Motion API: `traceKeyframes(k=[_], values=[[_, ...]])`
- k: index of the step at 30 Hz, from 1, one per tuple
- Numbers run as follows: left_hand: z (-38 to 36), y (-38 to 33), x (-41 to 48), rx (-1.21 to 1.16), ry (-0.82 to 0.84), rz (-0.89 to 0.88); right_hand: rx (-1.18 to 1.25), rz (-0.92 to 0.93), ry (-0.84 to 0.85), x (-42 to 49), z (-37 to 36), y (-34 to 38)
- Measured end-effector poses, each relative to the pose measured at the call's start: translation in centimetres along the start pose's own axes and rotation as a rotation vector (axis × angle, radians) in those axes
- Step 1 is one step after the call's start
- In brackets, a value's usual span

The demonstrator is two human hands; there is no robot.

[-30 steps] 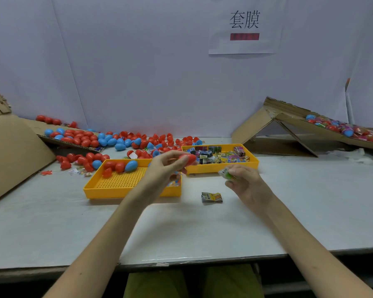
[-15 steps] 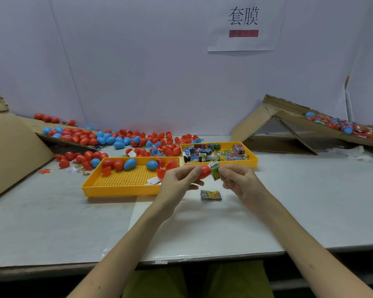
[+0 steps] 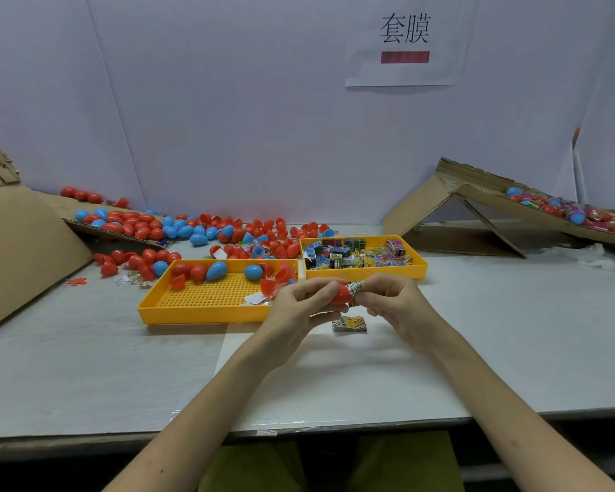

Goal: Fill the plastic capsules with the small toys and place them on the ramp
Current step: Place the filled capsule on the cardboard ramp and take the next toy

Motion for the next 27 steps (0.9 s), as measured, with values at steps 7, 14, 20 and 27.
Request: traceKeyframes(k=[7,14,20,27], values=[[-0.1,0.15,0.16,0.027,-0.012,-0.005,-0.015,-0.002,0.052,0.02,-0.16,-0.19],[0.16,0.16,0.24,0.126,-0.033,-0.08,0.03,-0.069,0.044,0.09,-0.26,-0.25],[0.14,0.59,0.44,0.222,-0.023,-0.121,-0.002,-0.062,0.01,0.08,-0.11,-0.29],[0.23,0.47,0.43,0.314,-0.048,-0.202,0.018,-0.078,0.039,0.17,-0.18,-0.5]])
Point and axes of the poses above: each hand's wrist, its own x-axis towards the middle knuckle, its own z-axis out of the back of the hand, y = z × x, the point moved 3 cm from there along x, towards the middle knuckle, and after that the axes turned 4 degrees about -y, right-handed, at the moved point
